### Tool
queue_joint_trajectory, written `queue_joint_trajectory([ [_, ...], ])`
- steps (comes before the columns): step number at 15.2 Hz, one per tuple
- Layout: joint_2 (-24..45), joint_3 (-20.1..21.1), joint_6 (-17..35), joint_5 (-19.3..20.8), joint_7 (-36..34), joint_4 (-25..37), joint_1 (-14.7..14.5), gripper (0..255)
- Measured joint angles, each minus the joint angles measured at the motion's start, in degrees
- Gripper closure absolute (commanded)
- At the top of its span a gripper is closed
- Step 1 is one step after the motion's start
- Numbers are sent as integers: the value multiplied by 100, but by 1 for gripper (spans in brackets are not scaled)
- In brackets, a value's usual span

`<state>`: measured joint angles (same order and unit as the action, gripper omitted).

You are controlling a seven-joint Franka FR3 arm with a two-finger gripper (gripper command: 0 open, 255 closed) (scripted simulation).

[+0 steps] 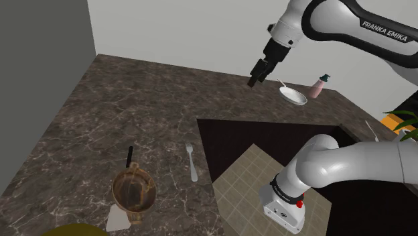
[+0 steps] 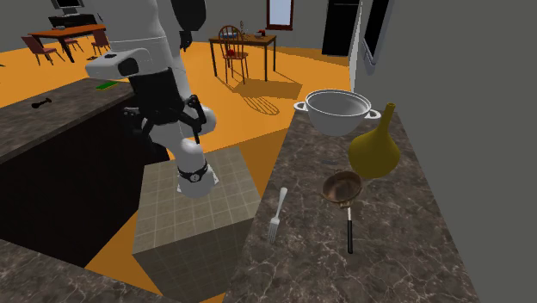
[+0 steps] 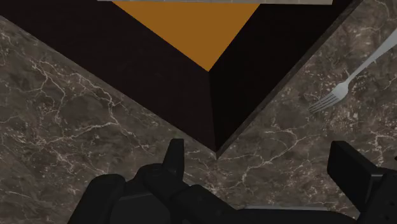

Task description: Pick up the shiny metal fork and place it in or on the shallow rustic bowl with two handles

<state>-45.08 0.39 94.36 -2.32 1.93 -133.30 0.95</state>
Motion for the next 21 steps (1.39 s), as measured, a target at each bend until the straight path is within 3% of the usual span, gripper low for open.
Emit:
queue_joint_trajectory([
  [4,-1,222,167,-140,-379,-262,11,0],
  [11,210,1042,818,-712,-1713,-981,-36,0],
  [21,1291,2267,1956,-1530,-3611,-1344,-116,0],
])
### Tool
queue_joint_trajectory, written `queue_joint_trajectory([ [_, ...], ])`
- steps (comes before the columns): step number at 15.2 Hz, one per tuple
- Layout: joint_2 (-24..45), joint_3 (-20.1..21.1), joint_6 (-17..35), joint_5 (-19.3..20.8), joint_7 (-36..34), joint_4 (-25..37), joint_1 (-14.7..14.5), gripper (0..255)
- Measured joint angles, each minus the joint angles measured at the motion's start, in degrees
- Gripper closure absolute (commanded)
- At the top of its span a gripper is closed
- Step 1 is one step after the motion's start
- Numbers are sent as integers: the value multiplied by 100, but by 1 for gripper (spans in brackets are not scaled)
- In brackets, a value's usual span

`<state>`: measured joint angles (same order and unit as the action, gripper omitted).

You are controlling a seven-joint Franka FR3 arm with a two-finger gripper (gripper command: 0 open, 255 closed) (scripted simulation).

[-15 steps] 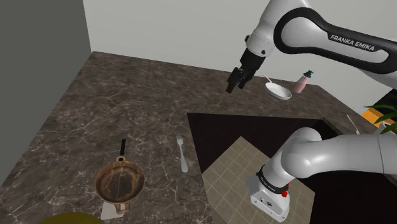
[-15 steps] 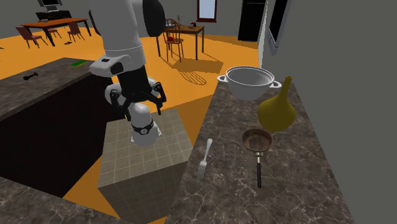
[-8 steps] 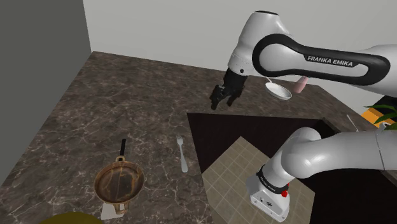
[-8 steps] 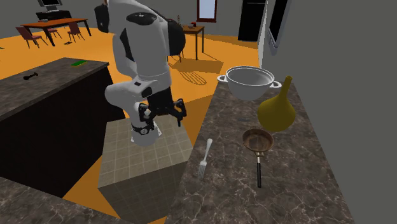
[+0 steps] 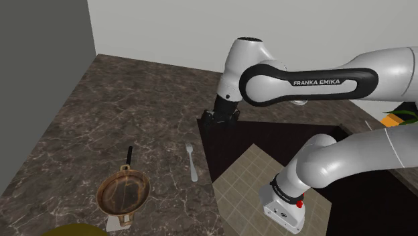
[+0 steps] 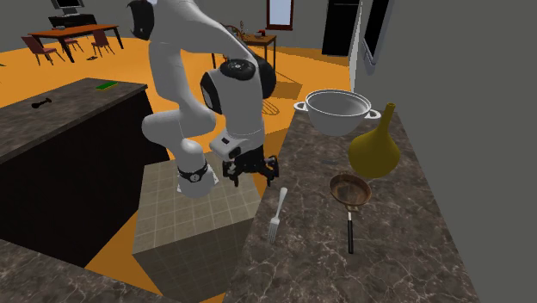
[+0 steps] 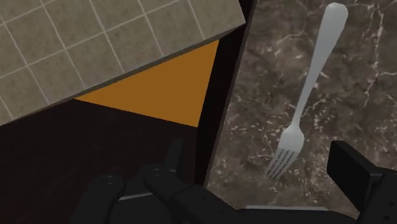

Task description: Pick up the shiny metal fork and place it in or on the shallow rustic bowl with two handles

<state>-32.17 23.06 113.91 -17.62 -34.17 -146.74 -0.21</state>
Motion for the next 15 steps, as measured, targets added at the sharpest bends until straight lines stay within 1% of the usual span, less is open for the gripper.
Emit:
queue_joint_trajectory([
  [3,710,423,537,-131,-592,103,59,0],
  [4,836,539,657,-189,-791,91,45,0],
  [5,1059,650,746,-180,-995,206,82,0],
  [8,1640,963,1174,-190,-1557,288,124,0],
  [11,1989,1104,1514,-134,-1760,280,146,0],
  [15,2241,1195,1891,-90,-1835,145,147,0],
])
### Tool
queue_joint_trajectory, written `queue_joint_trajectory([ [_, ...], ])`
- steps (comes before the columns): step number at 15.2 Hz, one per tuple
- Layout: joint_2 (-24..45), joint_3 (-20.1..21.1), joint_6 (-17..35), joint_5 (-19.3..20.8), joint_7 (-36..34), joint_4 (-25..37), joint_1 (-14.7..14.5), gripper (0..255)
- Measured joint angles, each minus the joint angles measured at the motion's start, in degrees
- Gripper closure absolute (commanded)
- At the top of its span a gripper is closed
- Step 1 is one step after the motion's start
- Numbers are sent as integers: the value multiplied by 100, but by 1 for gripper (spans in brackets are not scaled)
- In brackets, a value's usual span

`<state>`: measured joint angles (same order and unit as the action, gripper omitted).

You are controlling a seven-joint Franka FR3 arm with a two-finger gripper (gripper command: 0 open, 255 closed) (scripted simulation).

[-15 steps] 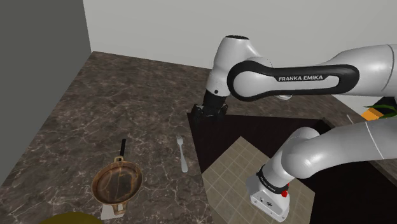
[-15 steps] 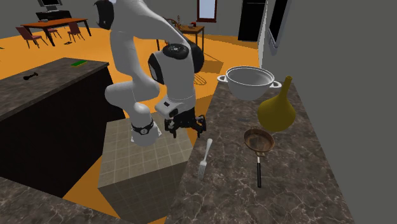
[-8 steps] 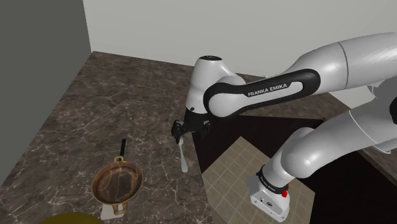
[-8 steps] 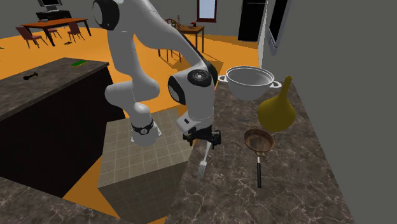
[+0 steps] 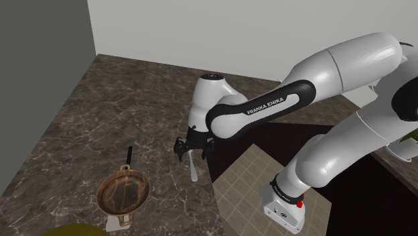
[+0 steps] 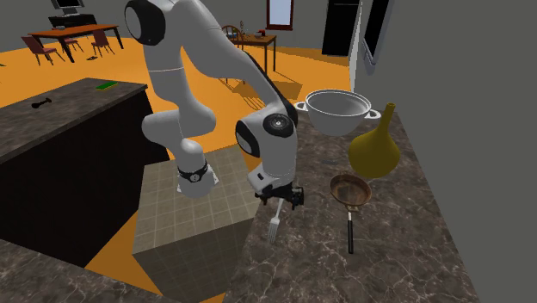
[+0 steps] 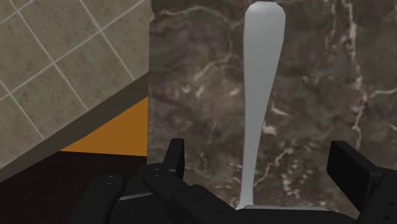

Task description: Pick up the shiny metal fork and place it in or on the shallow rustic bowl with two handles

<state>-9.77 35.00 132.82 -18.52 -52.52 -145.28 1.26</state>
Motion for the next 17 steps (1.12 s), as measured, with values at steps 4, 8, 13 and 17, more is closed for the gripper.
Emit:
queue_joint_trajectory([
  [4,113,29,148,37,-28,-39,7,0],
  [8,119,30,159,38,-27,-44,8,255],
  [13,120,31,160,38,-28,-45,8,255],
  [17,120,31,161,38,-28,-45,7,255],
])
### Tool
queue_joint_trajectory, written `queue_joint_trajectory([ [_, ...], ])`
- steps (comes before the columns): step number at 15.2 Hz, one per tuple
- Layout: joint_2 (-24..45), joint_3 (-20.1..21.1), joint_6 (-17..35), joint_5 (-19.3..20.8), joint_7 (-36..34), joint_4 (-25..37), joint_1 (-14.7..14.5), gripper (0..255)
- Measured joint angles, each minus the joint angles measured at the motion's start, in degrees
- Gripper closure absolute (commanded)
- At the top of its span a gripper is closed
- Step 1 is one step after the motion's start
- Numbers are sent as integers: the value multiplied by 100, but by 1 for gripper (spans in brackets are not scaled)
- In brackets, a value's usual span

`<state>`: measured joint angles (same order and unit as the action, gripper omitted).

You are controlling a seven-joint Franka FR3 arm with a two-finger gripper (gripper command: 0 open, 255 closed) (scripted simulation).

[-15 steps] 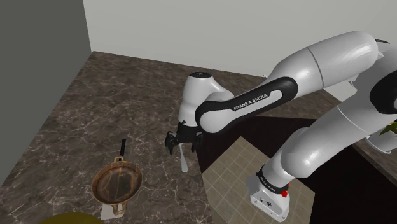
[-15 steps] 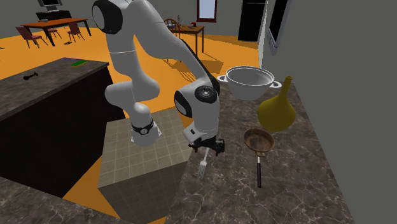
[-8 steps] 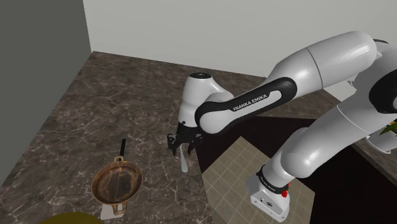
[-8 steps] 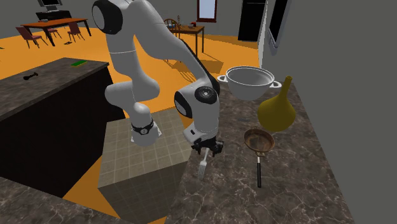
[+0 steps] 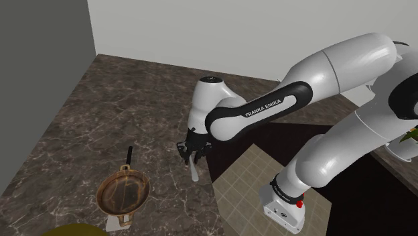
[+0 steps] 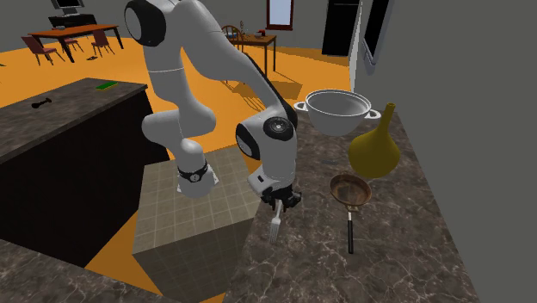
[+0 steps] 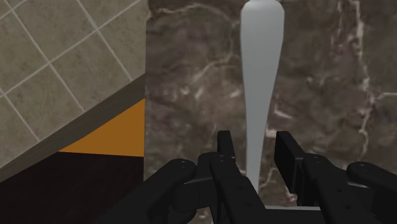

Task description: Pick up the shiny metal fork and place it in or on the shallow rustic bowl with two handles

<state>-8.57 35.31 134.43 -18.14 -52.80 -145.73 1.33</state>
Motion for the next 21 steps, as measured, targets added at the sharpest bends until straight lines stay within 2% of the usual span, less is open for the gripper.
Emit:
queue_joint_trajectory([
  [4,-159,-30,-206,-54,22,61,-17,255],
  [21,-1104,-359,-1734,-198,101,686,-74,255],
])
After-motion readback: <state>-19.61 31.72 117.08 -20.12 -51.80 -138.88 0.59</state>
